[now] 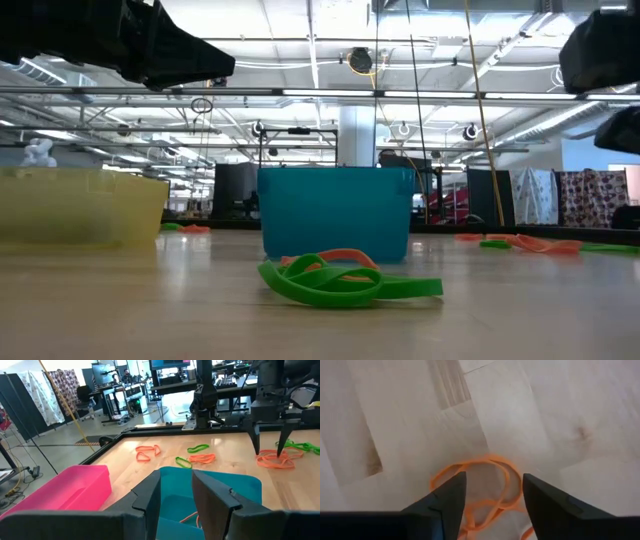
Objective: Sort rubber bands into baskets
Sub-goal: Put the orange rubber band into the blue bin
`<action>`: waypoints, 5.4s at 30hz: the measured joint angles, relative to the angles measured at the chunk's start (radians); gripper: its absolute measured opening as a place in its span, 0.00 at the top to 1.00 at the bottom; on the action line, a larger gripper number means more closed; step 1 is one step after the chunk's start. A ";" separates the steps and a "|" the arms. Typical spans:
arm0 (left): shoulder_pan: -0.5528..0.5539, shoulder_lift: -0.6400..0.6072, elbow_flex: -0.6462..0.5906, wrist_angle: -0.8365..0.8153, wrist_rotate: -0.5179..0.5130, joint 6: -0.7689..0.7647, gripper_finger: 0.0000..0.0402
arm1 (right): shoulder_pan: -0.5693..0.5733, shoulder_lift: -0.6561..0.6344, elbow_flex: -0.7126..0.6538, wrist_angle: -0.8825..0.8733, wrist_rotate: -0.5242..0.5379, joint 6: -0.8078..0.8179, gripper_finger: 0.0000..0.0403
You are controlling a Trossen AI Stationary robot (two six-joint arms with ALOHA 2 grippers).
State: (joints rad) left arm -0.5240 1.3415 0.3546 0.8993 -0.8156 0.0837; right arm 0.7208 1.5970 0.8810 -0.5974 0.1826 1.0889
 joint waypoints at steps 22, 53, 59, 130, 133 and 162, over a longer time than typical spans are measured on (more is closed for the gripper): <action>0.000 0.000 0.000 0.000 0.000 0.000 0.71 | -0.001 0.000 -0.049 0.011 -0.006 -0.134 0.98; -0.007 -0.003 0.000 -0.108 -0.006 -0.026 0.71 | -0.351 0.012 0.381 0.090 0.253 -0.927 1.00; -0.056 -0.110 0.000 -0.267 -0.010 -0.144 0.71 | -0.465 0.017 0.331 0.179 0.230 -0.958 1.00; 0.034 -0.349 -0.020 -1.055 -0.451 -0.540 0.71 | -0.412 1.049 1.203 0.848 -0.271 -1.236 0.64; 0.053 -0.349 -0.019 -1.164 -0.445 -0.630 0.71 | -0.416 1.108 1.288 0.848 -0.276 -1.237 0.64; 0.237 -0.349 -0.019 -1.460 -0.381 -0.994 0.71 | -0.439 1.273 1.420 0.977 -0.372 -1.241 0.64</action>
State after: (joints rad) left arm -0.2867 0.9928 0.3351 -0.5604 -1.1963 -0.9104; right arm 0.2817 2.8698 2.3009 0.3794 -0.1889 -0.1524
